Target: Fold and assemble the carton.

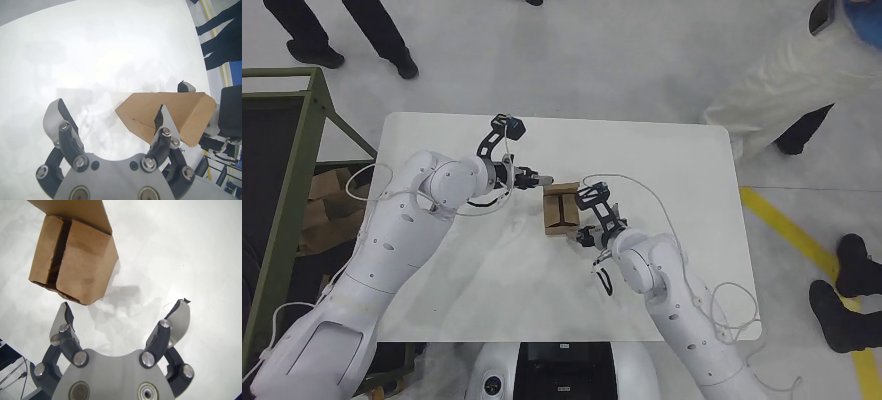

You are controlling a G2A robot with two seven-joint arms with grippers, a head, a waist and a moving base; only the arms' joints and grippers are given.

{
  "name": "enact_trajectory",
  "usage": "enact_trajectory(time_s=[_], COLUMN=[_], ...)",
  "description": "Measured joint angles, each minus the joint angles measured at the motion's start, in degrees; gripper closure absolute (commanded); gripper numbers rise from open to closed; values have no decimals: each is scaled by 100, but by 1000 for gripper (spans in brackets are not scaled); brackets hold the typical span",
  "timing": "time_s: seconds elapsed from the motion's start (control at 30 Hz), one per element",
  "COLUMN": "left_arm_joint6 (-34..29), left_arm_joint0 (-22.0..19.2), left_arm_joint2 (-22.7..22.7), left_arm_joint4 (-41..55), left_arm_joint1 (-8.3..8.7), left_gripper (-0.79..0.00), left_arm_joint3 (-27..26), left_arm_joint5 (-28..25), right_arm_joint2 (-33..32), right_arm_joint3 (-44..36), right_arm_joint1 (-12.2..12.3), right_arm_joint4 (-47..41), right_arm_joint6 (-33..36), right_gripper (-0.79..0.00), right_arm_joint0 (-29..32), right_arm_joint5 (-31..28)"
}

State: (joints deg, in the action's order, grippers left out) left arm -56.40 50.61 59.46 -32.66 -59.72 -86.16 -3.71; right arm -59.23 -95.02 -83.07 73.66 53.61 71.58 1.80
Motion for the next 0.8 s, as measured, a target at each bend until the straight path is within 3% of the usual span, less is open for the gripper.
enact_trajectory(time_s=[0.8], left_arm_joint6=[-243], left_arm_joint0=[80], left_arm_joint2=[-210], left_arm_joint4=[-524], left_arm_joint1=[-15], left_gripper=[-785], left_arm_joint3=[-164], left_arm_joint5=[-237], right_arm_joint2=[21], right_arm_joint3=[292], right_arm_joint1=[-55], right_arm_joint4=[-292], right_arm_joint6=[-150], right_gripper=[-785], right_arm_joint0=[-211], right_arm_joint5=[469])
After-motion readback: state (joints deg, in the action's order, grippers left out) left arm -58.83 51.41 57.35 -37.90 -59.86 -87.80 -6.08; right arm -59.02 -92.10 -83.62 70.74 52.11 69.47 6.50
